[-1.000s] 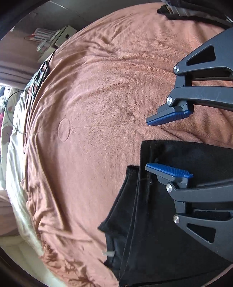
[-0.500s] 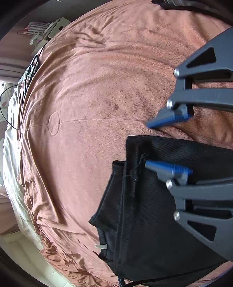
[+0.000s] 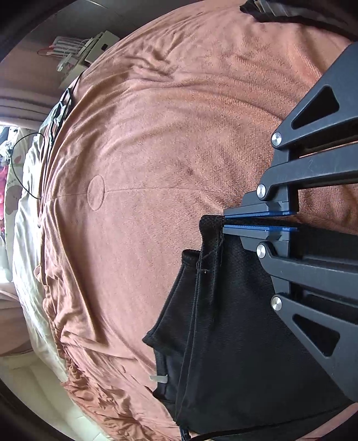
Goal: Fold small clothes
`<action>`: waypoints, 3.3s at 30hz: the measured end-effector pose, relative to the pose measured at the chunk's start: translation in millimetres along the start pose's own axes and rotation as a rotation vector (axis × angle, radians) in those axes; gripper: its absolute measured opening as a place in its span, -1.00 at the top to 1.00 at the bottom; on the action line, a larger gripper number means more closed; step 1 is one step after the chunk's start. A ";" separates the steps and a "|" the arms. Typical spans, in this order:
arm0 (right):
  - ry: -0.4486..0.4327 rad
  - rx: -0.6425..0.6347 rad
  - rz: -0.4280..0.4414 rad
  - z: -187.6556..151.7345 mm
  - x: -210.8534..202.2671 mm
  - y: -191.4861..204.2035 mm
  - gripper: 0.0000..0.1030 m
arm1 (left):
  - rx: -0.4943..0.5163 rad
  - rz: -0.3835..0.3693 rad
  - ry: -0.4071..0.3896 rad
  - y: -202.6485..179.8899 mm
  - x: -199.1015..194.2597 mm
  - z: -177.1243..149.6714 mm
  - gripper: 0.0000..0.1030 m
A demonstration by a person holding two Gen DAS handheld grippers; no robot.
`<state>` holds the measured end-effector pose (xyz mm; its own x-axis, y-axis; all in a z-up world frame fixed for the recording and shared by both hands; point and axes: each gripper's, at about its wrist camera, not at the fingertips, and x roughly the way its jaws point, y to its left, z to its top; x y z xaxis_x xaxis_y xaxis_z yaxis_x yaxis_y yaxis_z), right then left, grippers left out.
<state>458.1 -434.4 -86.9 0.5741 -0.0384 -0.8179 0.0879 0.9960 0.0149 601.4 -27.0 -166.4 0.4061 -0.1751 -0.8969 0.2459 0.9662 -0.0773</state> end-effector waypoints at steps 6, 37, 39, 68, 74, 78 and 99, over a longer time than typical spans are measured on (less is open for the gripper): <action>-0.033 -0.023 -0.022 1.4 -13.0 3.4 1.00 | 0.026 0.036 -0.067 -5.2 -17.9 4.4 0.83; 0.037 0.066 -0.050 45.6 22.5 6.9 0.01 | 0.006 0.152 -0.025 1.5 -8.0 29.1 0.06; 0.010 0.072 -0.025 37.9 8.5 4.4 -0.21 | -0.011 0.144 -0.023 6.4 -19.4 19.2 0.06; 0.016 0.224 0.141 -124.0 -138.1 -20.0 -0.08 | -0.145 0.013 0.011 4.8 -111.5 -139.9 0.05; 0.030 0.355 0.241 -152.5 -137.1 -37.6 -0.06 | -0.235 -0.056 0.009 10.0 -111.6 -160.5 0.05; 0.037 0.464 0.325 -172.1 -133.4 -50.6 -0.06 | -0.278 -0.099 0.022 10.7 -109.3 -170.0 0.06; -0.016 0.823 0.635 -238.2 -90.9 -91.4 0.11 | -0.549 -0.306 0.069 18.0 -83.6 -189.9 0.07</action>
<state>204.0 -502.7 -151.0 0.7189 0.4673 -0.5147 0.2906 0.4706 0.8331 404.8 40.9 -175.6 0.3266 -0.4639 -0.8235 -0.1531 0.8338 -0.5305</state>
